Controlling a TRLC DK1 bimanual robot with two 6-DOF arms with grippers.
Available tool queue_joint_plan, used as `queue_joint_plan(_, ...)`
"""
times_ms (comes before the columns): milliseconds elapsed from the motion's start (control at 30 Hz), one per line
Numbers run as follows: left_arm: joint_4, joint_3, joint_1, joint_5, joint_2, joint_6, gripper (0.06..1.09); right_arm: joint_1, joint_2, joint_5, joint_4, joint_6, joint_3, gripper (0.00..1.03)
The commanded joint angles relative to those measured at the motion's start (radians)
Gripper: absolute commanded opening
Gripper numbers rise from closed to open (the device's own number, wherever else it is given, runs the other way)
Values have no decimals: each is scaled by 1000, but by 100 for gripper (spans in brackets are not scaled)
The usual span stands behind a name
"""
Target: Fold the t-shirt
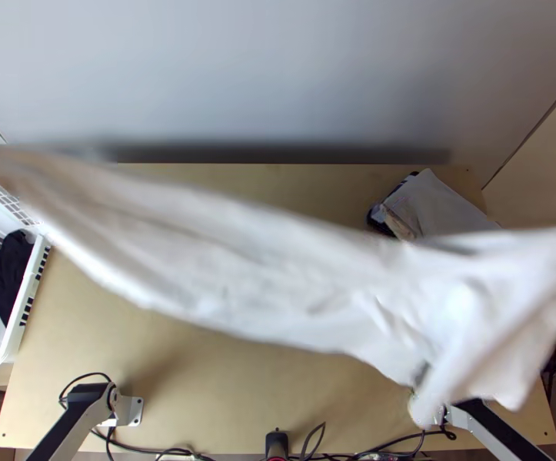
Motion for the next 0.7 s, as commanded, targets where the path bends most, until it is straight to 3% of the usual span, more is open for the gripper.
queue_joint_plan(0,-16,67,-2,33,-30,-42,9,19,-30,-58,15,40,77,3)
queue_joint_plan(300,125,116,-13,34,-30,-106,9,22,3,-105,96,76,174,3)
queue_joint_plan(667,101,99,-14,166,-102,-217,9,22,-67,-230,96,283,115,3)
